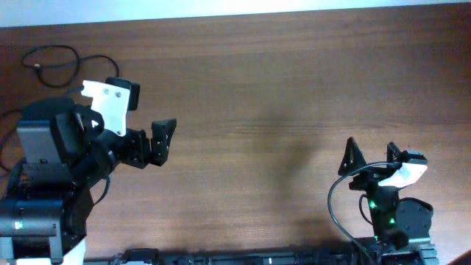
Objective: Untangle cables
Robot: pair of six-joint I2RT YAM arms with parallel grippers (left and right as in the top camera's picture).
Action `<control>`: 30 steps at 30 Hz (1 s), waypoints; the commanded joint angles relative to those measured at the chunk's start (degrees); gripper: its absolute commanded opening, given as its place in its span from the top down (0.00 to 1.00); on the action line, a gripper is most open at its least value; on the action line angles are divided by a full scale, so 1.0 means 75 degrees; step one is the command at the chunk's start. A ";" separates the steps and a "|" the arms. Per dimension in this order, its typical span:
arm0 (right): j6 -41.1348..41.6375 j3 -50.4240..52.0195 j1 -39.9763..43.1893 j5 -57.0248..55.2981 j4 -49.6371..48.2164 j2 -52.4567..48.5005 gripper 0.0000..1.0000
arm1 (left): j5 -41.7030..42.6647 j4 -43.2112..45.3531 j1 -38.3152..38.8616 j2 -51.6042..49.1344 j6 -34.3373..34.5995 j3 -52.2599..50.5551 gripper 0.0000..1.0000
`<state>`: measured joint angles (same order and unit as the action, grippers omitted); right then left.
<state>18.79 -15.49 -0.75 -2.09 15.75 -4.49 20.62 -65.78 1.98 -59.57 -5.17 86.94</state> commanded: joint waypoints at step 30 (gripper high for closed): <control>-0.1673 0.2022 0.0111 0.0627 -0.1495 0.0574 0.02 | 0.0082 0.0012 0.0038 0.0009 -0.0128 0.0044 0.01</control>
<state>7.55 -0.60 -0.34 2.63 4.08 -0.69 20.62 -65.80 1.98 -59.57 -5.17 86.94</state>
